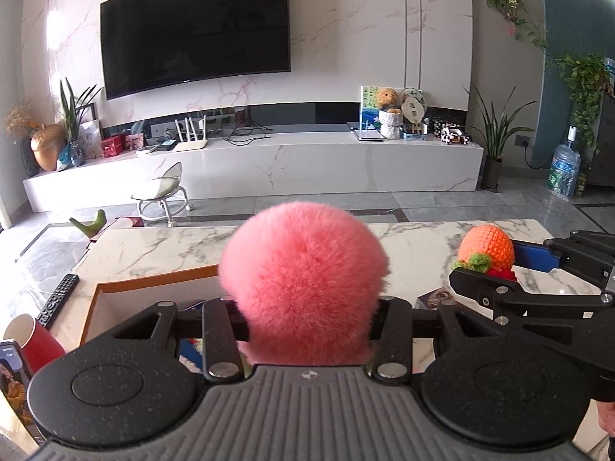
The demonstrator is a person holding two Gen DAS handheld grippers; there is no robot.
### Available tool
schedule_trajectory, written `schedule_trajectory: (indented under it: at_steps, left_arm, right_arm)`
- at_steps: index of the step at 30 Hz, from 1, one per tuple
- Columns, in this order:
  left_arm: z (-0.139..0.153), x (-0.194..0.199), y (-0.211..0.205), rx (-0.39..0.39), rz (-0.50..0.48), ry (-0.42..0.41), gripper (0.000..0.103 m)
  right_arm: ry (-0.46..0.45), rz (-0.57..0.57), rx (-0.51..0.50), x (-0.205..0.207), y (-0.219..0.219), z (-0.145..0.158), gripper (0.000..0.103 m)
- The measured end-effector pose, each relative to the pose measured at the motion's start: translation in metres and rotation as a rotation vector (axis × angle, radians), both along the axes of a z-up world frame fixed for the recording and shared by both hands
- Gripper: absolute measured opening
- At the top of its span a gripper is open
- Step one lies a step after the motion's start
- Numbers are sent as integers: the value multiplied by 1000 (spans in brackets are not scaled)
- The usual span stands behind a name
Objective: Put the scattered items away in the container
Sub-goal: 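Carry the pink ball and crocheted orange over the cardboard box with both tools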
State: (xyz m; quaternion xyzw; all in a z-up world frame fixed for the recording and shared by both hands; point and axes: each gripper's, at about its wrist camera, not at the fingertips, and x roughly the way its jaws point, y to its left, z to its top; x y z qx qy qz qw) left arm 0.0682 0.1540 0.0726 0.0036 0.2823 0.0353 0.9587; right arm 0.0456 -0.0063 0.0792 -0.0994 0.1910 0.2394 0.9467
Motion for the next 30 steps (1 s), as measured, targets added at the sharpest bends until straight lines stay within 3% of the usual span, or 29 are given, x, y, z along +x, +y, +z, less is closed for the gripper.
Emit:
schedule_trajectory:
  at_steps: [9, 17, 30]
  left_arm:
    - [-29, 0, 55, -29, 66, 90, 50]
    - [-57, 11, 85, -89, 58, 189, 50]
    - [-84, 36, 109, -160, -9, 341, 50]
  right_arm:
    - [66, 171, -52, 4, 64, -10, 48]
    - [271, 301, -90, 31, 110, -29, 48]
    - [436, 562, -417, 66, 153, -61, 48]
